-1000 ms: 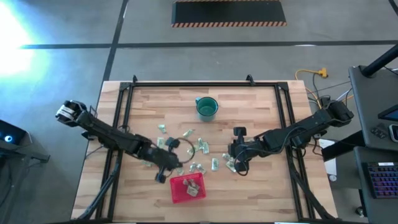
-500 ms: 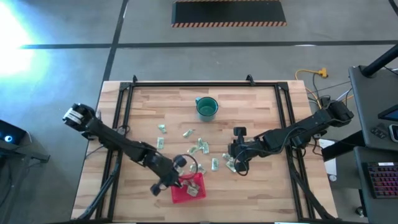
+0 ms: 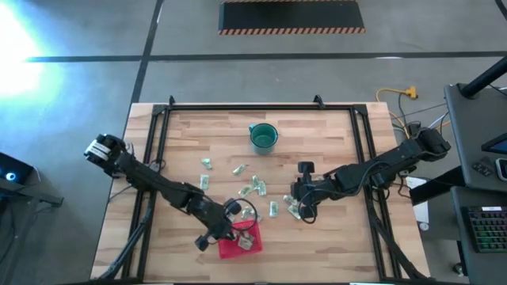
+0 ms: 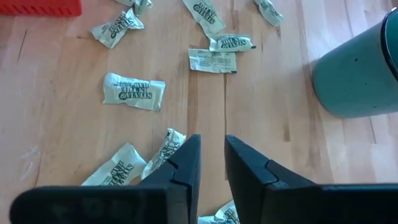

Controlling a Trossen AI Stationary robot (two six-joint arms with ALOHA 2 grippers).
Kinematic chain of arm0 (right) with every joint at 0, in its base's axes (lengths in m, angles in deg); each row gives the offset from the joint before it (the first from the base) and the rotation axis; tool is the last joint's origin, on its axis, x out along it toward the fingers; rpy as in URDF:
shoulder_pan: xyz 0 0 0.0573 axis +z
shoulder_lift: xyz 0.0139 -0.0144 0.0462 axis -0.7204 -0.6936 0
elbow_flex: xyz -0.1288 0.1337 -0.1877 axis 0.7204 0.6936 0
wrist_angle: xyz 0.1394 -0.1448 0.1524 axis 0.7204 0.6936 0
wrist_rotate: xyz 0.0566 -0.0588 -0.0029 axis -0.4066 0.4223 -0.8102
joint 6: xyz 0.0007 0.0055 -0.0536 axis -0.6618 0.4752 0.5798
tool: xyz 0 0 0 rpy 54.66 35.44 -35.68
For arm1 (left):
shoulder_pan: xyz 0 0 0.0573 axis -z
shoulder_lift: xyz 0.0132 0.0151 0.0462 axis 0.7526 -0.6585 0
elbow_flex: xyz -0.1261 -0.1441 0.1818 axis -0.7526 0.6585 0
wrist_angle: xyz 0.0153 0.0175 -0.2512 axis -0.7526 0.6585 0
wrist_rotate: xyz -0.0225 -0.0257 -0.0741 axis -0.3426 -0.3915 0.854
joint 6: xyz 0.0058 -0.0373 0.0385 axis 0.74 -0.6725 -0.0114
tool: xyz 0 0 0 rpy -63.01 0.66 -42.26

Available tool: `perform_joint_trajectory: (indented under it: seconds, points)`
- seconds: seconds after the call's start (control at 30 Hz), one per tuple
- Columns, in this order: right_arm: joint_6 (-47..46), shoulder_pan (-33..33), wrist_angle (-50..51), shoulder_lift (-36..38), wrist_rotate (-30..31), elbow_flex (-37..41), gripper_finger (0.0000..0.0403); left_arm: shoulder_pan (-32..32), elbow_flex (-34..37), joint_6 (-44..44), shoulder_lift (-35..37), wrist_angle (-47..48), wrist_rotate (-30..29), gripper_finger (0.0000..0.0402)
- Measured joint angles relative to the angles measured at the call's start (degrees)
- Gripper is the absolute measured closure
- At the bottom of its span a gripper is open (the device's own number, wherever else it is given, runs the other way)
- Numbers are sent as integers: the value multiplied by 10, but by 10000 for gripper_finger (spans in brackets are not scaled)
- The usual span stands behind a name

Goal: Pick and place items into bin
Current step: Put the green stevia packet into the red bin

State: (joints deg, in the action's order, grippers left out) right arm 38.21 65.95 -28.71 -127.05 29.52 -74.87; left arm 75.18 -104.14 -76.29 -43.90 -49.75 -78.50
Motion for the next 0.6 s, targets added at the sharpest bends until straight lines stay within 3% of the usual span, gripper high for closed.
perform_joint_trajectory:
  seconds: [0.4,0.6]
  points:
    - [-40,0,-1,0,-4,21,344,0,0,-15,-2,-4,-5,277]
    - [-68,-1,-7,0,-18,66,335,-1,0,-16,6,4,-10,264]
